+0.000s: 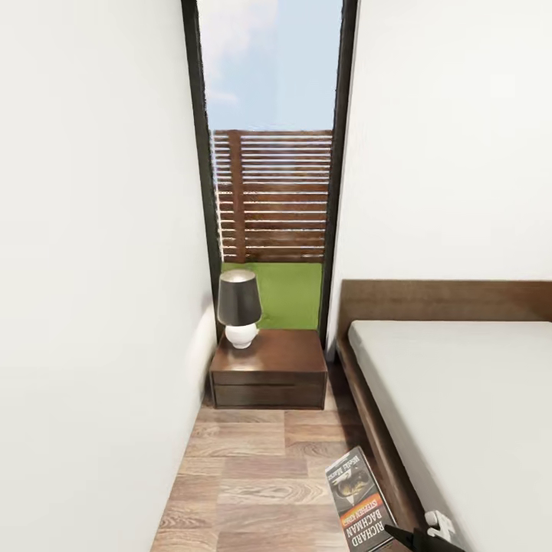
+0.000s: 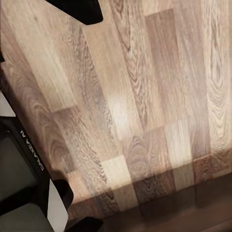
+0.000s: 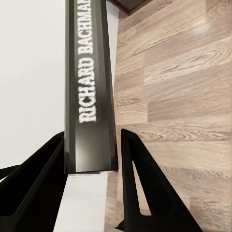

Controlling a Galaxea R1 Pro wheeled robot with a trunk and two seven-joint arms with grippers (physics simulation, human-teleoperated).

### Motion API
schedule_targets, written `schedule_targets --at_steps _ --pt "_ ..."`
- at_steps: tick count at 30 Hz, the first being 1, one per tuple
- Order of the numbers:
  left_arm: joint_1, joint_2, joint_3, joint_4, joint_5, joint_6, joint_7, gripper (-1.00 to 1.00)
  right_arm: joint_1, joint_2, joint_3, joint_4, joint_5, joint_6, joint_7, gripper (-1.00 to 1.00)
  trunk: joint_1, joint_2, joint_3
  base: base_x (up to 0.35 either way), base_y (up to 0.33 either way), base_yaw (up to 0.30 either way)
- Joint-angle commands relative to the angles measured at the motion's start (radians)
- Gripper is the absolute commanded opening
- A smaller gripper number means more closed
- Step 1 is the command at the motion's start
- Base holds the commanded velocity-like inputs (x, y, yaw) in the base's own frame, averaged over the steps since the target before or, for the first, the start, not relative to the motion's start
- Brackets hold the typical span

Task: In the bedroom, move the book from the bed onto either nightstand, and place the two sandals side by side next to the bed.

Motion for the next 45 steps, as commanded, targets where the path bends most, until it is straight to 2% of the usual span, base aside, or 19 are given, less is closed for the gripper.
schedule_targets --at_steps 1,45 --pt "-0.001 0.000 0.007 0.000 -0.011 -0.006 -0.002 1.00 -0.001 -0.001 0.003 -0.001 -0.012 0.009 0.002 -1.00 0.001 -0.001 -0.001 0.315 -0.037 0.001" --pt "-0.001 0.000 0.007 0.000 -0.010 -0.006 -0.002 1.00 -0.001 -0.001 0.003 -0.001 -0.013 0.008 0.002 -1.00 0.001 -0.001 -0.001 0.320 -0.015 0.000"
